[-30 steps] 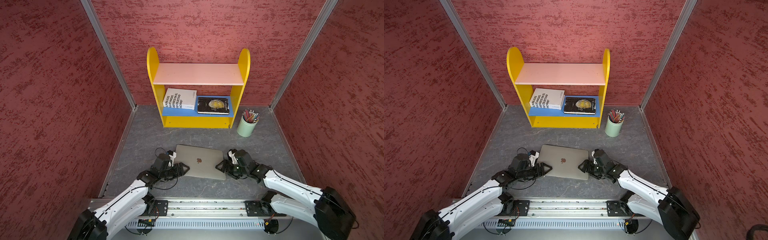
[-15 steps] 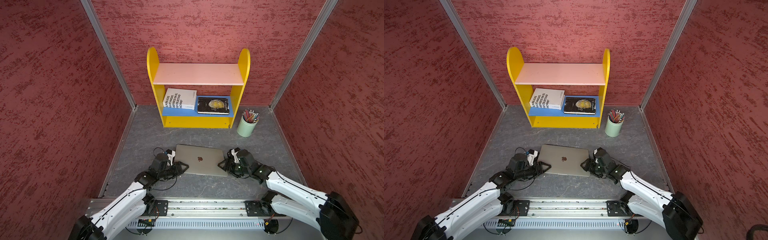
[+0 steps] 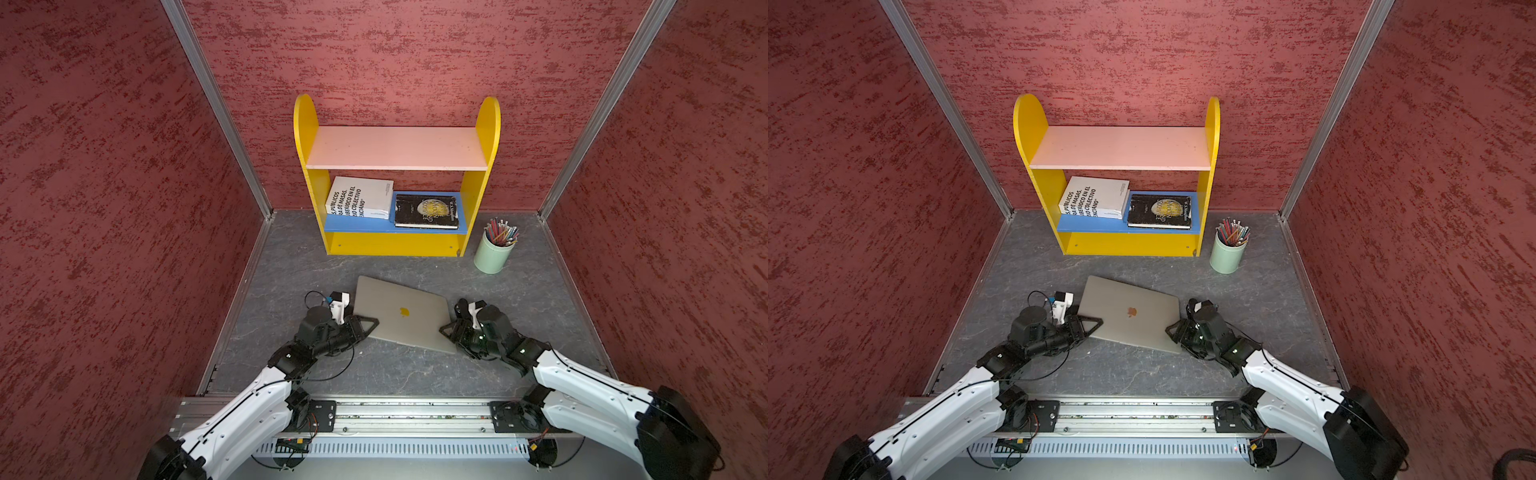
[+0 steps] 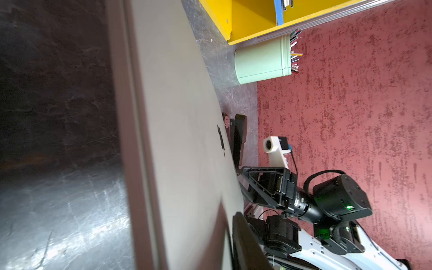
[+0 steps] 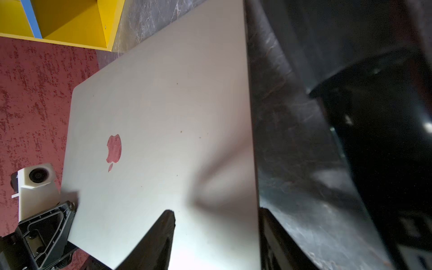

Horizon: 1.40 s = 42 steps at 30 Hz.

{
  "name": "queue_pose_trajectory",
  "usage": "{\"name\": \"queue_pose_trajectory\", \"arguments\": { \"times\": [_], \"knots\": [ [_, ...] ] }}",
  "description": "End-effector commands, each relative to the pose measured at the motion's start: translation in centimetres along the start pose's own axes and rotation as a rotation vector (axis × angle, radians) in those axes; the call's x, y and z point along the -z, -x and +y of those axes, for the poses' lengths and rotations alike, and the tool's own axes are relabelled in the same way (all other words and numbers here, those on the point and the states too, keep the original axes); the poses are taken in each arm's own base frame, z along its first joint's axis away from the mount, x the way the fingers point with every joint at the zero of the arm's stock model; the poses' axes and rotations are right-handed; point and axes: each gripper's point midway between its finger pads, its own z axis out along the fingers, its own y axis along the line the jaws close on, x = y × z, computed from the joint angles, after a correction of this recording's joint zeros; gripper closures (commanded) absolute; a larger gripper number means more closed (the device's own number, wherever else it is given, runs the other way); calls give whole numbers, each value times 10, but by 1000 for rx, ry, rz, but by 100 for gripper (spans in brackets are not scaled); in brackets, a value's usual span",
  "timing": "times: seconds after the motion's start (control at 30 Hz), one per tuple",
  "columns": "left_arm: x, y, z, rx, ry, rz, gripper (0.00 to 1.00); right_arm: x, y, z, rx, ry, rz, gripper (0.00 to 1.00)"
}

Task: Close the laptop lid and set it aside
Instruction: Pick up the laptop from the center of the board.

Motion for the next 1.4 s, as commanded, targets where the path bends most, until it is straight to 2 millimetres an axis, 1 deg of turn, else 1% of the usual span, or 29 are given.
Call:
{"name": "queue_pose_trajectory", "arguments": {
  "times": [0.0,0.13,0.23,0.37,0.47,0.9,1.1,1.27,1.37],
  "knots": [
    [1,-18,-25,-84,-127,90,76,60,-2,155,130,617,12,41],
    [2,-16,-26,-72,-133,73,82,73,2,162,118,664,-23,42],
    [4,-14,-26,-62,-142,51,86,83,5,164,112,690,-59,43],
    [6,-9,-29,-52,-154,22,93,91,8,164,104,712,-91,44],
    [7,-6,-34,-40,-170,3,96,96,9,166,107,730,-98,45],
    [14,6,-49,37,-270,-68,100,119,12,184,114,870,-142,48],
    [22,16,-64,44,-321,-119,100,129,12,198,133,910,-141,51],
    [27,24,-77,56,-370,-155,100,134,12,208,147,934,-135,52],
    [29,29,-83,71,-396,-172,100,137,11,213,154,948,-130,54]
  ]
}}
